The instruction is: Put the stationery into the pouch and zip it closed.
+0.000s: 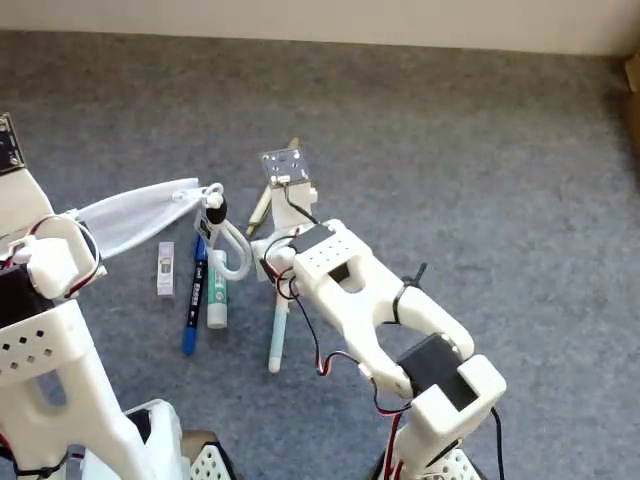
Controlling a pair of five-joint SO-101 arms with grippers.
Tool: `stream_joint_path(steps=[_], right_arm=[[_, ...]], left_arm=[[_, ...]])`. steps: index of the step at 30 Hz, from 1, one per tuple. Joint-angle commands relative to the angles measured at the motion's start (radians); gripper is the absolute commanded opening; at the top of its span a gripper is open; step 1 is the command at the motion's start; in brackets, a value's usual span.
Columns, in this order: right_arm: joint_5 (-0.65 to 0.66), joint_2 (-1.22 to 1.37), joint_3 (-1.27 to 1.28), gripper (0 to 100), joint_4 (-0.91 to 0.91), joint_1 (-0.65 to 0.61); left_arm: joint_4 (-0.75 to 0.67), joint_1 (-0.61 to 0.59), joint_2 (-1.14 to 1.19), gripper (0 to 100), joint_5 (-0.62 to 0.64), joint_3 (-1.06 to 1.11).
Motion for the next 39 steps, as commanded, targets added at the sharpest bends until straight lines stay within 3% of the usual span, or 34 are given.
stream_joint_path(steps=[1, 6, 20, 29, 39], right_arm=[[-0.011, -0.01, -0.062, 14.5, -0.021, 0.015], [-0.011, 0.031, -0.07, 14.5, -0.018, 0.018], [-0.011, 0.275, -0.39, 14.4, 0.329, 0.019], [-0.011, 0.355, -0.521, 1.9, 0.418, 0.076], [-0.009, 0.352, -0.59, 0.6, 0.547, 0.108]], left_arm=[[-0.018, -0.018, 0.016, 1, 0.009, 0.024], [-0.018, -0.018, 0.016, 1, 0.008, 0.024], [-0.015, -0.018, 0.016, 1, 0.008, 0.024], [-0.014, -0.018, 0.016, 1, 0.008, 0.024], [-0.012, -0.018, 0.016, 1, 0.006, 0.025]])
